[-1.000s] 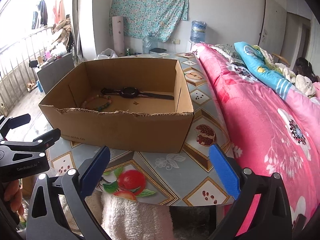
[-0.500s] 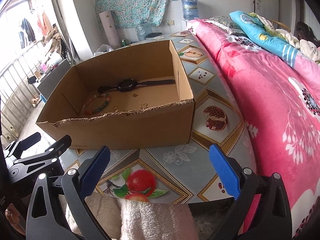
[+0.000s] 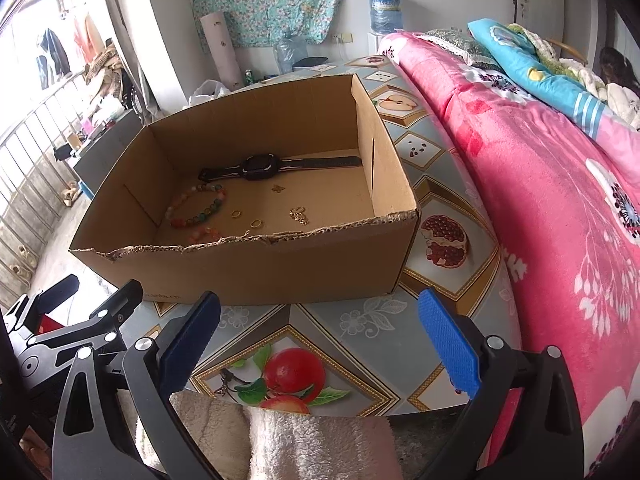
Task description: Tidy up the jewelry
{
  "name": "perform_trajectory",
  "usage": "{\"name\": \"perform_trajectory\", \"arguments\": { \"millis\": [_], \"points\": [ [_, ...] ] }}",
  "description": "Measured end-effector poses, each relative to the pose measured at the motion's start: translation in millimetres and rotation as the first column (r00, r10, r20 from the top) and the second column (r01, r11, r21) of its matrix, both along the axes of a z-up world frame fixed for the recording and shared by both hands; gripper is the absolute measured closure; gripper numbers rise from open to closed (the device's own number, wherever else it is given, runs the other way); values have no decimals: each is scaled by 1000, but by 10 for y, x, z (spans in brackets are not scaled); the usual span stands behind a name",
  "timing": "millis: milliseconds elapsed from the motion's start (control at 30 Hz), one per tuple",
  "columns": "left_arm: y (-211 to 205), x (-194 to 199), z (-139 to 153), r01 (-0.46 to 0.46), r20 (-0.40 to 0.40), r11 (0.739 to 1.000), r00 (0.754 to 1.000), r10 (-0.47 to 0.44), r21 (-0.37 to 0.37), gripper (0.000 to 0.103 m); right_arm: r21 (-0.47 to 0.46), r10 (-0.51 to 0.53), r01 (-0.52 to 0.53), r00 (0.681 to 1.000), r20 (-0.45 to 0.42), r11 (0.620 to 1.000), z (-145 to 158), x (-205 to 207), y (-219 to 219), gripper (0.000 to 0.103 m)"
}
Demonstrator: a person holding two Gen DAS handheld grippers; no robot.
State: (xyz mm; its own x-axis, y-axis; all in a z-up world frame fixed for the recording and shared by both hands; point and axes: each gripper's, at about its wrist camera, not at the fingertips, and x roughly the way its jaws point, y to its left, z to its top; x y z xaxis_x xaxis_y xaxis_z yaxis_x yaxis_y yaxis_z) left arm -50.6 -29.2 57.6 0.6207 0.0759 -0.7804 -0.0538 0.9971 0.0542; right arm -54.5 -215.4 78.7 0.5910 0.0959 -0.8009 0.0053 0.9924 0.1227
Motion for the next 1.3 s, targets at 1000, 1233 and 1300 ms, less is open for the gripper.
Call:
{"name": "perform_trajectory", "arguments": {
  "millis": [1000, 1233, 1300],
  "points": [
    [38, 132, -33, 5, -66, 998, 998, -9, -62, 8, -21, 12, -12, 1000, -15, 1000, -33, 36, 57, 7],
    [9, 152, -64, 14, -77, 999, 997, -18, -53, 8, -32, 17, -17, 1000, -16, 999, -35, 69, 106, 7],
    [7, 164, -78, 13, -81, 999, 997, -17, -53, 8, -35, 17, -18, 1000, -21, 999, -46, 77, 116, 7]
  ]
}}
